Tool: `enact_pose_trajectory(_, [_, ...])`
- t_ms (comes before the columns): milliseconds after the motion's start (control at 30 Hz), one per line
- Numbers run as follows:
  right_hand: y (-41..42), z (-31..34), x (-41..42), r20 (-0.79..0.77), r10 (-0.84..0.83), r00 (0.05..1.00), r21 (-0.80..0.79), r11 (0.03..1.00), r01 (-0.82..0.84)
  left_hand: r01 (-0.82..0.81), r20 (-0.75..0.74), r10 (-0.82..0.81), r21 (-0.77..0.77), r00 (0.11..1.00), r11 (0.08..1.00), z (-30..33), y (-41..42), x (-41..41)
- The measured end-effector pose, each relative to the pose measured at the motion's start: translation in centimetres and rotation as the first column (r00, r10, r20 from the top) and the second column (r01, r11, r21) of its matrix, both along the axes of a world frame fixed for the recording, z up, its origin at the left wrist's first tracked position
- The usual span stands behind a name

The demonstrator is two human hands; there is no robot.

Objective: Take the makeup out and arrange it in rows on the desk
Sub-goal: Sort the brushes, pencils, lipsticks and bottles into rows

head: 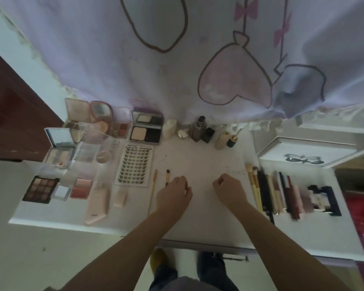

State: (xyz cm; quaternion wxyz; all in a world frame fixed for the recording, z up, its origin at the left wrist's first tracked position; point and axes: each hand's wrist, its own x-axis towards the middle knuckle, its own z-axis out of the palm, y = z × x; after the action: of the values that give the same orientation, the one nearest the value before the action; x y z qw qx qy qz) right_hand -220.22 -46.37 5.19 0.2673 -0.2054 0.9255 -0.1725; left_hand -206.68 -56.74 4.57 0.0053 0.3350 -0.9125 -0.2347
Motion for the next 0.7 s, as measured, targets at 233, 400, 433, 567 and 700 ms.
enact_pose_trajectory(233, [7.5,1.0,-9.0,-0.081,-0.001,0.997,0.096,0.995,0.009,0.052,0.063,-0.071,0.271,0.995,0.961,0.6,8.2,-13.2])
enact_pose_trajectory(400, [8.3,-0.4,-11.2,-0.117,0.137,0.984,0.112,0.986,-0.124,-0.024,0.196,-0.043,0.329,0.980,0.944,-1.0,10.9,-18.0])
enact_pose_trajectory(433, [8.3,-0.7,-11.4,-0.125,0.159,0.979,0.118,0.982,-0.144,-0.033,0.223,-0.041,0.318,0.974,0.948,-1.4,10.9,-18.3])
enact_pose_trajectory(567, [8.3,-1.5,-11.7,-0.110,0.218,0.970,0.118,0.972,-0.205,-0.090,0.276,0.008,0.286,0.961,0.954,-2.4,10.3,-18.5])
enact_pose_trajectory(700, [7.6,-1.8,-11.0,-0.142,0.320,0.937,0.236,0.930,-0.282,-0.085,0.284,0.009,0.256,0.959,0.963,-2.3,8.9,-16.6])
